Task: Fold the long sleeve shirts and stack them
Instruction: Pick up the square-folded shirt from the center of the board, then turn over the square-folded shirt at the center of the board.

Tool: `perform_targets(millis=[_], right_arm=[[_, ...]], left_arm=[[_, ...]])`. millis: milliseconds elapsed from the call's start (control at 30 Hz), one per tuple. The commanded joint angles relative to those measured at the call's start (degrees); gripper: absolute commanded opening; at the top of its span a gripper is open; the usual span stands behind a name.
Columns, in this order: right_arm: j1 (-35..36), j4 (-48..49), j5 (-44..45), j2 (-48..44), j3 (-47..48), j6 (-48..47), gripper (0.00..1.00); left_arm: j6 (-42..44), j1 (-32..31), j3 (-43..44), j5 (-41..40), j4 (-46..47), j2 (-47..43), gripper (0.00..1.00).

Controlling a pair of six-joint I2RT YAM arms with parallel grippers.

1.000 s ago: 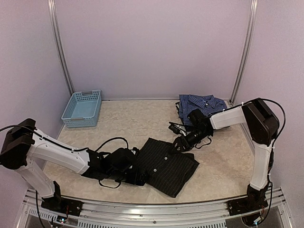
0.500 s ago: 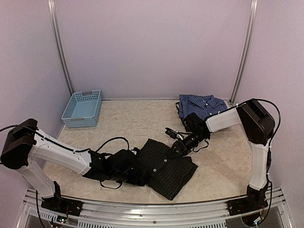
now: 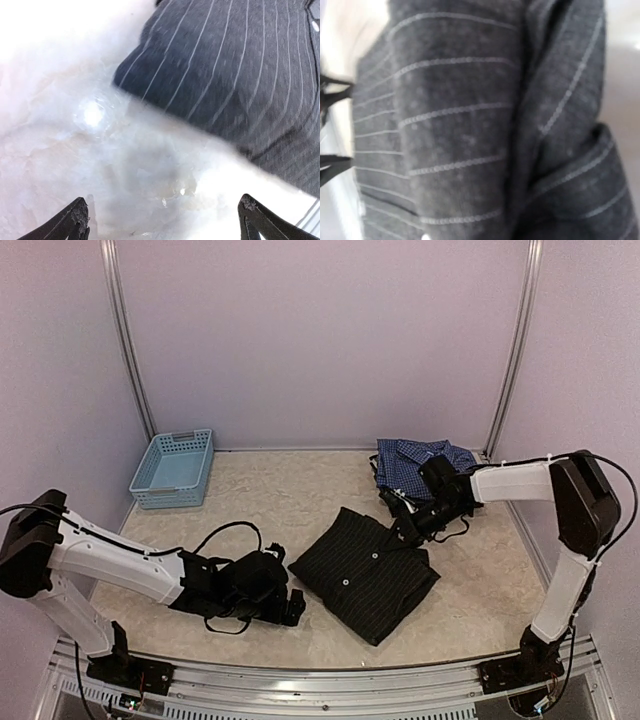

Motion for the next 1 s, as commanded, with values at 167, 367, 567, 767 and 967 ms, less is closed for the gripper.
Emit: perform_targets(millis=[167, 367, 567, 767, 967], right_arm=[[-3.4, -28.5, 47.5, -24.5, 11.7, 5.8, 0.00], [-3.0, -45.6, 72.7, -26.6, 23.3, 13.4, 0.00], [3.2, -52.0, 85.6, -20.4, 23.9, 22.2, 0.00], [11.4, -52.1, 87.0, -14.2, 20.6, 27.9, 0.00], [22.5, -52.0, 85.8, -4.5, 22.2, 33.1, 0.00]], left_arm=[[3.7, 4.4, 4.5, -6.7, -7.4, -10.4, 0.99], [6.4, 7.7, 5.6, -6.8, -7.7, -11.4, 0.99], [6.6, 8.9, 5.8, -7.4, -7.8, -10.9, 0.99], [6.1, 9.5, 5.7, -7.5, -8.3, -10.6, 0.99], [6.1, 10.2, 5.4, -8.2, -9.1, -10.5, 0.99]])
